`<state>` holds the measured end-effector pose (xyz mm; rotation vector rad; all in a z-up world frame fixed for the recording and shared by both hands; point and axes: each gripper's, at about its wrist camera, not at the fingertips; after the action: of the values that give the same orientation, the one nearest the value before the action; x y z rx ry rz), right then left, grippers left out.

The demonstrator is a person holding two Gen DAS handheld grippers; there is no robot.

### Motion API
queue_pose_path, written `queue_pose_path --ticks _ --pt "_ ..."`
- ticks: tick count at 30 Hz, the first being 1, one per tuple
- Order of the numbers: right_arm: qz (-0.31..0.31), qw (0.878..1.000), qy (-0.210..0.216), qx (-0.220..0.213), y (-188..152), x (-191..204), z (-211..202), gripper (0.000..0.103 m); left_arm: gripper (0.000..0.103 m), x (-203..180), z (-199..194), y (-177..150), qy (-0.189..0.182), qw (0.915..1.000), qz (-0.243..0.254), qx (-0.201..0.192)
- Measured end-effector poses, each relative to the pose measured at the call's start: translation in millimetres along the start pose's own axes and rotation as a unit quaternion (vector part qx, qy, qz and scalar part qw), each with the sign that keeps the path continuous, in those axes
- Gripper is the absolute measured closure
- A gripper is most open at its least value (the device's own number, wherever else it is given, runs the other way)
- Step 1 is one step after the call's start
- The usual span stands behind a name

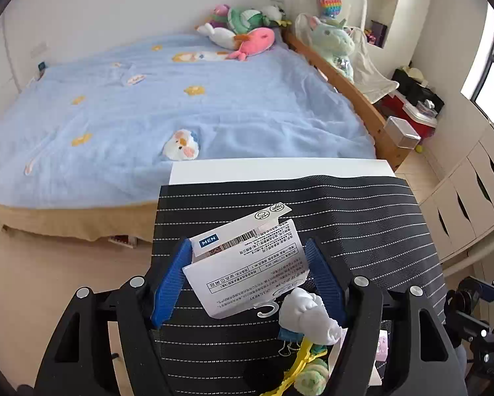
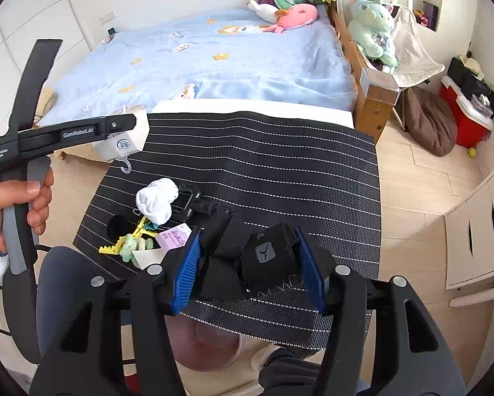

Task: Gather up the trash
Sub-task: 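Grasp the white paper box with the left gripper while the right gripper holds the black cloth, then release the black cloth into the pink bin with the right gripper while the left gripper carries the box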

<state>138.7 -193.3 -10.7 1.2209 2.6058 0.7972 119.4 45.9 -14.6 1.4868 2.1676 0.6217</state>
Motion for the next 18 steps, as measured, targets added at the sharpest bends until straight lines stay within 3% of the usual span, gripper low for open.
queue_pose_path --ticks 10,18 --pt "-0.018 0.999 0.010 -0.030 -13.6 16.0 -38.7 0.047 0.034 -7.0 -64.0 -26.9 -0.040 0.9957 0.062 -0.055" --pt "-0.039 0.998 0.021 -0.040 -33.8 33.3 -60.9 0.047 0.034 -12.7 -98.6 -63.4 -0.070 0.9897 0.099 -0.076"
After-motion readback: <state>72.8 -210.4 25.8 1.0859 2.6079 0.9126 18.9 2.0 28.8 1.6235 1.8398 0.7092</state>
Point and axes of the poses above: each gripper's, at about its wrist camera, not at the fingertips, and z roughly the way its jaws point, x to its left, y to its top, and after that the axes turned 2 degrees about -y, right-handed
